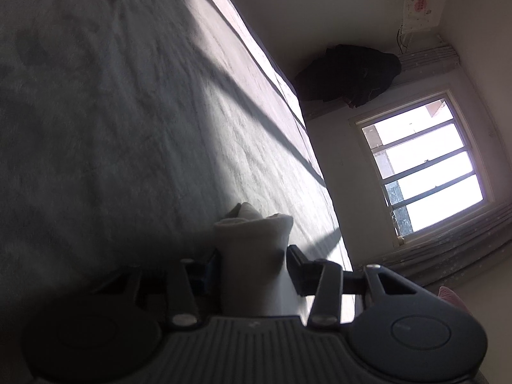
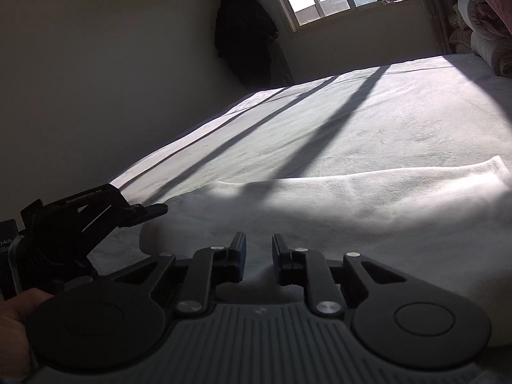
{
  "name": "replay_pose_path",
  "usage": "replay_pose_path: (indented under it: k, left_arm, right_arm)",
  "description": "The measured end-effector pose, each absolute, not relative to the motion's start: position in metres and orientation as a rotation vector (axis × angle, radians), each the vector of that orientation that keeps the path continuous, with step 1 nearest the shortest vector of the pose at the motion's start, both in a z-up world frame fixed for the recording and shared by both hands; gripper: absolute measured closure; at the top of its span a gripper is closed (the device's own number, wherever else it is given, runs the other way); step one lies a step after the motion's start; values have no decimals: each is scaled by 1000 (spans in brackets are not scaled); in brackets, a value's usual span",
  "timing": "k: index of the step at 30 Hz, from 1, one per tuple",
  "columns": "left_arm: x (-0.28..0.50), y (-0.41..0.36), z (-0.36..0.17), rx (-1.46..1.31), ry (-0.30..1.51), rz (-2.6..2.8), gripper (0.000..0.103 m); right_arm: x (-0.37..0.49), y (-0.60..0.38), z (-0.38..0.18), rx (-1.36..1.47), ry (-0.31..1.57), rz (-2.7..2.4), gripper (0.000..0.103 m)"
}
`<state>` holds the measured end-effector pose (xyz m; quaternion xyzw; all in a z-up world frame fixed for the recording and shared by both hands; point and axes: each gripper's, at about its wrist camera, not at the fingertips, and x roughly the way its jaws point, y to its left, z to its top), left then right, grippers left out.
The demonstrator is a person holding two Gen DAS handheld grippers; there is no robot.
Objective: Fold clothes
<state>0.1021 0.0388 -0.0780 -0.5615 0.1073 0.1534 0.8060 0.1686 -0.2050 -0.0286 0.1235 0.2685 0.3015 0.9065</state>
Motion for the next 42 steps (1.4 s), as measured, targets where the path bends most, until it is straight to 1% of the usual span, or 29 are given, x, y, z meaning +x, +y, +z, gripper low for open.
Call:
replay_pose_path:
  k: [1, 3, 9, 14, 16, 19, 22, 28, 33, 37, 38, 39, 40, 42]
  left_arm:
    - [102, 39, -79, -1211, 219, 306, 67]
    - [102, 36, -73, -1178, 197, 257, 74]
    - [106, 13, -39, -1007, 129, 82, 78]
    - [112, -7, -16, -911, 95, -56, 78]
    - [112, -15, -12, -888, 95, -99, 78]
    - [114, -33, -6, -846, 105, -167, 79]
    - [116, -46, -7, -818, 130, -237, 79]
    - [126, -85, -19, -777, 205, -339, 79]
    - [130, -109, -34, -722, 296, -393, 78]
    - [135, -119, -44, -690, 377, -427, 77]
    - [138, -120, -46, -684, 406, -439, 76]
    - [144, -120, -49, -678, 453, -456, 75]
    - [146, -120, -50, -676, 477, -464, 74]
    - [151, -119, -50, -668, 518, -492, 72]
  right_arm:
    - [170, -202, -32, 249, 582, 630, 87]
    - [170, -198, -36, 243, 606, 636, 87]
    - [171, -205, -35, 293, 619, 646, 88]
    - [177, -232, -27, 474, 655, 655, 73]
    - [181, -249, -24, 569, 661, 635, 60]
    - [183, -276, -20, 700, 653, 604, 56]
    - [183, -305, -20, 834, 630, 561, 51]
    - [179, -352, -32, 1103, 586, 513, 50]
    - [172, -374, -38, 1230, 565, 489, 48]
    - [167, -394, -44, 1299, 572, 433, 48]
    - [169, -398, -46, 1316, 569, 422, 46]
    - [169, -401, -47, 1327, 569, 418, 40]
    - [170, -402, -46, 1324, 575, 418, 37]
    - [173, -403, -44, 1317, 589, 419, 37]
